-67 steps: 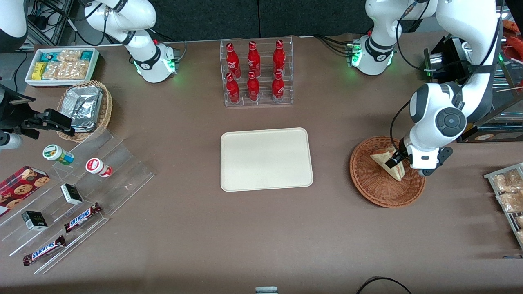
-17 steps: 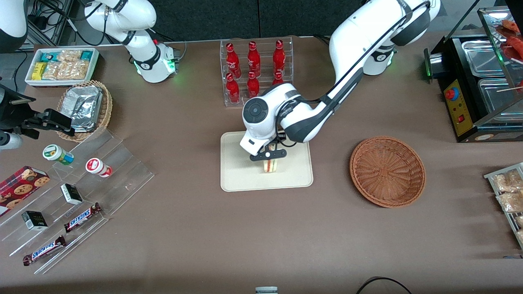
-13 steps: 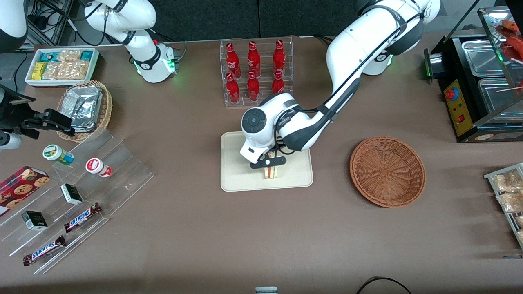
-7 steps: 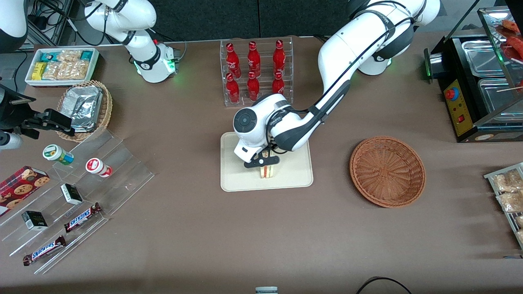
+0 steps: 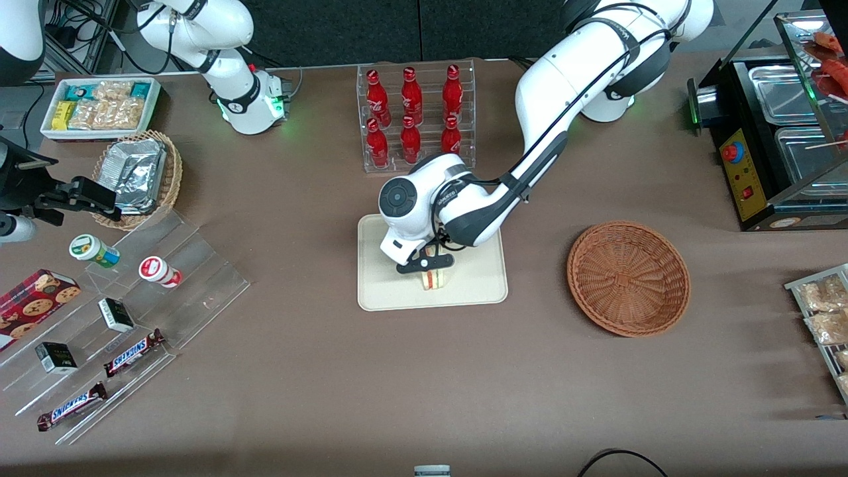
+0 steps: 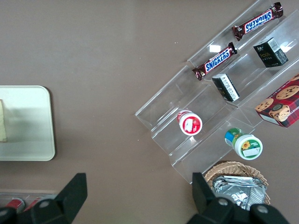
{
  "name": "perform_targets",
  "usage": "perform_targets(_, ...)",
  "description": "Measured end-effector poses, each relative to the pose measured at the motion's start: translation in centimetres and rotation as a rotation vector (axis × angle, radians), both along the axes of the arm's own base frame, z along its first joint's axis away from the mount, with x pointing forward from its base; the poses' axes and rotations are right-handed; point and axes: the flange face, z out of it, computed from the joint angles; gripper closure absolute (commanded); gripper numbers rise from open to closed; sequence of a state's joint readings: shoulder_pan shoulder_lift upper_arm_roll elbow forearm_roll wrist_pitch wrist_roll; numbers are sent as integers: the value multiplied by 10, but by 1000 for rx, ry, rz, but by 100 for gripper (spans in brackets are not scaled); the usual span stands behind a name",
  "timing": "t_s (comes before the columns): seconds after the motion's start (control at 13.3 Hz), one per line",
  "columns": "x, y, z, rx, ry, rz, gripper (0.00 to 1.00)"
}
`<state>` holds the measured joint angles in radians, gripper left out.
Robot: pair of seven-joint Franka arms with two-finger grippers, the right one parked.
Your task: Place sandwich from basket to tray
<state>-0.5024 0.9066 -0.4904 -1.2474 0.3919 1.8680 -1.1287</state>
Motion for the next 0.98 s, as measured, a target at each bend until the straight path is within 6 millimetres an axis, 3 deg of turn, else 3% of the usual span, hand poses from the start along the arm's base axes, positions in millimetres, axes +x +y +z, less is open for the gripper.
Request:
perform_targets(0.38, 2, 0, 4, 5, -7, 38, 0)
perform_targets(0.68, 11, 3, 25, 11, -24, 74, 0)
perform_targets(0.83, 28, 16, 50, -2, -53, 112, 0)
perform_targets(0.98, 53, 45, 72, 2, -75, 166, 0)
